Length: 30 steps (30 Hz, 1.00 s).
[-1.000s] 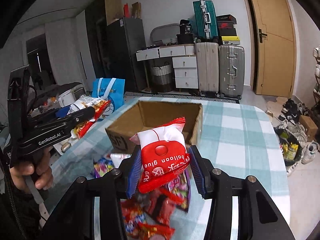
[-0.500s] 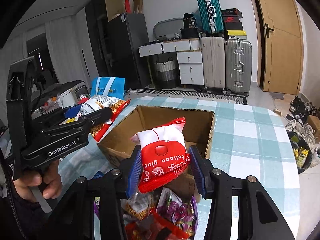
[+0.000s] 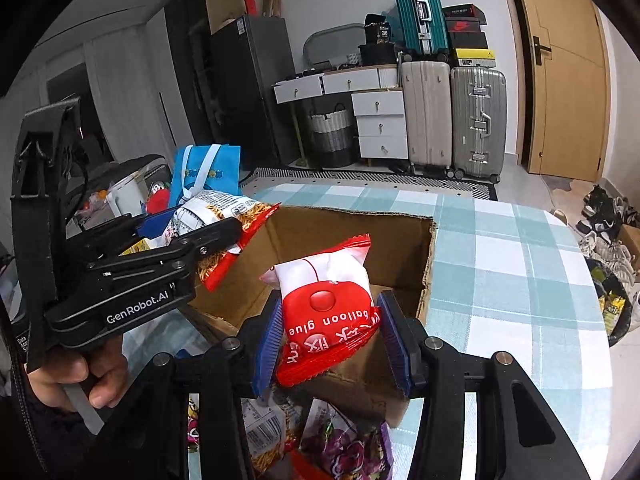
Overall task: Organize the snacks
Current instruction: 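Carry both held bags over the cardboard box with both grippers, then open both grippers to drop the bags into the box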
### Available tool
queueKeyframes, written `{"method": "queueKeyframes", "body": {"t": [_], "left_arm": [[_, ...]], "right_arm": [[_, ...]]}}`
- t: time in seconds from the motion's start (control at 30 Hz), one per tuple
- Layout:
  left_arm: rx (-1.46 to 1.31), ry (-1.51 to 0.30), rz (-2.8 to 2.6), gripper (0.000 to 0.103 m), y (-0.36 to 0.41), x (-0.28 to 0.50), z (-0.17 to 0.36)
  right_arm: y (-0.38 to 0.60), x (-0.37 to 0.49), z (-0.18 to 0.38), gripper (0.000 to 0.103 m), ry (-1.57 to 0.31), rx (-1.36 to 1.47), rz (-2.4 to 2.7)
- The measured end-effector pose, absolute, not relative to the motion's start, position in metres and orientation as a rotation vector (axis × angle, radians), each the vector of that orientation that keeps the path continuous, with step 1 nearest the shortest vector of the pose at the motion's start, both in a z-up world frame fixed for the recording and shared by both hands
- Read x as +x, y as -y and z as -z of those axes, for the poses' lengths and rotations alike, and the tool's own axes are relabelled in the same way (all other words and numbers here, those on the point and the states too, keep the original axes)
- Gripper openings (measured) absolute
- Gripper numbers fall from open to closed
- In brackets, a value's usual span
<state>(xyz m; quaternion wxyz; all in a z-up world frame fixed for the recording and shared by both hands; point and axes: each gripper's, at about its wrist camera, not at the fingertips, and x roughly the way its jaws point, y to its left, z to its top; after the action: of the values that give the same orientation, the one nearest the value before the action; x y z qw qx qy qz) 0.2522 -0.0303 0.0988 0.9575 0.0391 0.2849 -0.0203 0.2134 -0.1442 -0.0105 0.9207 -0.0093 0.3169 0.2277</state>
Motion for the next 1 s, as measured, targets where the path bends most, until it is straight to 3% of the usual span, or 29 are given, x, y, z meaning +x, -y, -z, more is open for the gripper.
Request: {"method": "queueKeyframes", "body": {"t": [0.17, 0.27, 0.37, 0.4, 0.43, 0.47, 0.5, 0.6, 0.83, 0.9, 0.93, 1.0], "left_arm": [[0.092, -0.597, 0.045, 0.054, 0.034, 0.256, -0.092], [0.087, -0.6, 0.057, 0.056, 0.032, 0.253, -0.093], [0.105, -0.589, 0.052, 0.064, 0.033, 0.243, -0.097], [0.109, -0.586, 0.055, 0.069, 0.033, 0.239, -0.098], [0.112, -0.581, 0.057, 0.081, 0.033, 0.233, -0.1], [0.112, -0.573, 0.057, 0.084, 0.032, 0.227, -0.102], [0.112, -0.566, 0.057, 0.085, 0.032, 0.221, -0.103], [0.118, -0.577, 0.056, 0.086, 0.031, 0.203, -0.104], [0.098, -0.592, 0.041, 0.091, 0.017, 0.148, -0.1], [0.095, -0.596, 0.033, 0.096, 0.013, 0.136, -0.097], [0.09, -0.595, 0.021, 0.103, 0.01, 0.129, -0.096], [0.079, -0.584, 0.017, 0.102, 0.005, 0.116, -0.094]], "right_arm": [[0.143, 0.219, 0.013, 0.048, -0.659, -0.022, -0.466], [0.143, 0.221, 0.013, 0.053, -0.661, -0.021, -0.472], [0.145, 0.216, 0.012, 0.057, -0.643, -0.031, -0.468], [0.146, 0.213, 0.011, 0.062, -0.641, -0.035, -0.466], [0.147, 0.209, 0.009, 0.067, -0.636, -0.038, -0.465], [0.148, 0.205, 0.007, 0.081, -0.63, -0.04, -0.463], [0.149, 0.2, 0.005, 0.091, -0.619, -0.045, -0.451], [0.156, 0.182, -0.003, 0.1, -0.581, -0.033, -0.436], [0.169, 0.147, -0.013, 0.102, -0.57, 0.021, -0.446], [0.17, 0.136, -0.012, 0.103, -0.566, 0.008, -0.444], [0.17, 0.132, -0.012, 0.103, -0.568, 0.004, -0.44], [0.17, 0.124, -0.008, 0.103, -0.581, -0.001, -0.432]]}}
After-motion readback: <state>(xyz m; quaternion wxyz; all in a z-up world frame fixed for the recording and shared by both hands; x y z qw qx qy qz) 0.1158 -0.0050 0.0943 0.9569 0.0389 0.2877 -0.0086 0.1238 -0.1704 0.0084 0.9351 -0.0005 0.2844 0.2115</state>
